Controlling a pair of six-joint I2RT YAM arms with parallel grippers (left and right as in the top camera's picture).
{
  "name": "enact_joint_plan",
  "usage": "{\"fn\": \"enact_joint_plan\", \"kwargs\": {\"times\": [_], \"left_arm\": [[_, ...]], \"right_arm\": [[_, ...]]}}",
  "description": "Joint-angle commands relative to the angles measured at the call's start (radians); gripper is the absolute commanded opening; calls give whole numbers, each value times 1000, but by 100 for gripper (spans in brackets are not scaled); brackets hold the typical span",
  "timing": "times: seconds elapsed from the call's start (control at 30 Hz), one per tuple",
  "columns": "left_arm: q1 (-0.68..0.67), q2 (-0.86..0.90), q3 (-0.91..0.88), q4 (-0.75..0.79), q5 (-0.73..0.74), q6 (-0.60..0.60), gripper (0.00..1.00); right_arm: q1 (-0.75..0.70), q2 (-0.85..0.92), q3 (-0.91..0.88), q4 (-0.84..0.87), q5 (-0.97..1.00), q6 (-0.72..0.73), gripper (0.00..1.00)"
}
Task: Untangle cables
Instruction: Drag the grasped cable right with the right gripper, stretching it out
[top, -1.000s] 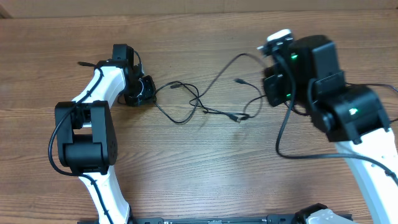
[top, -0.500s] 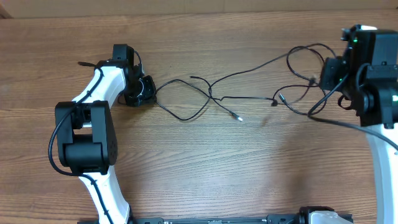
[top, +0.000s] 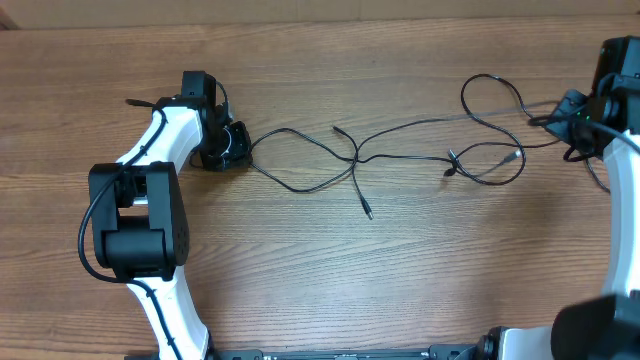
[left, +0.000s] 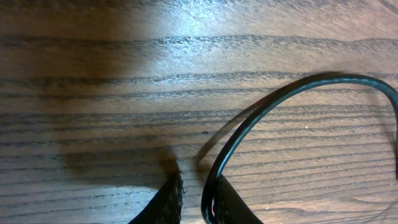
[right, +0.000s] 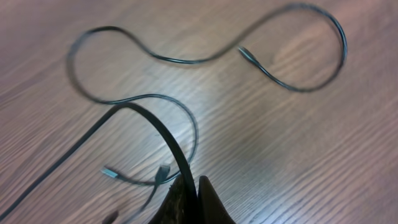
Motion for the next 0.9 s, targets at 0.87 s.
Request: {"fn": "enact_joint_plan", "kwargs": {"times": [0.87], "left_arm": [[415,-2,-13,-223,-148,-399,4]], "right_arm": [[-210,191,-221,253,139,207,4]]}}
